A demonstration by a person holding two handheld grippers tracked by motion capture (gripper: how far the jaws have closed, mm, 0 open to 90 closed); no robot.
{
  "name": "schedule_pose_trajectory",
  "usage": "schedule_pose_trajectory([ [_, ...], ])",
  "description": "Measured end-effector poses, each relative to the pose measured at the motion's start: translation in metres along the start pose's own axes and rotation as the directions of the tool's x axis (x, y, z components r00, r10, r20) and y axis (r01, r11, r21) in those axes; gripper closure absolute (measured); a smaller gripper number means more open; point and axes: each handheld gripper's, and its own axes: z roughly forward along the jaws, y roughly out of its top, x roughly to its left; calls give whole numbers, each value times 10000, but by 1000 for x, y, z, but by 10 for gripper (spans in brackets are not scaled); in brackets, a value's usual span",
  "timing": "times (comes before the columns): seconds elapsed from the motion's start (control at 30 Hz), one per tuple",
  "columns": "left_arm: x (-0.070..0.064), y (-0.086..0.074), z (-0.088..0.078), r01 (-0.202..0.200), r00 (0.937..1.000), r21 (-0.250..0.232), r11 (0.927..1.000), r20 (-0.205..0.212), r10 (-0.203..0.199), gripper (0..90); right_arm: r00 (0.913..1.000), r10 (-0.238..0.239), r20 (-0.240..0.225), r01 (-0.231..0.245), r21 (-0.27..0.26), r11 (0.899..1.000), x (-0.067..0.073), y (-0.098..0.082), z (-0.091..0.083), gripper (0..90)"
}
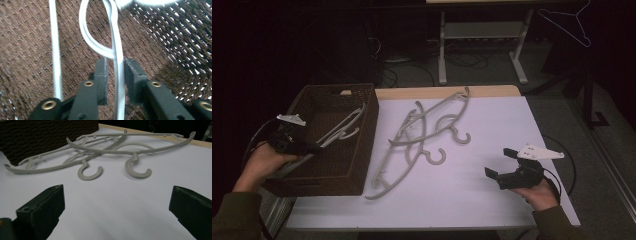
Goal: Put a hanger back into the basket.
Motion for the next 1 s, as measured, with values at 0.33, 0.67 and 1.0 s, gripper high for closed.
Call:
schedule_pose_trajectory([
  [0.33,-9,9,1,-160,9997,-83,9998,-178,158,826,10000,-12,21,12,4,10000,0,0,0,0],
  [0.67,-6,6,24,-123,9997,749,9971,-199,138,900,10000,-10,26,10,-23,10000,-1,0,-1,0],
  [1.0,-8,11,10,125,9999,-637,9979,23,-124,779,10000,1,33,-1,-26,10000,-1,0,-1,0],
])
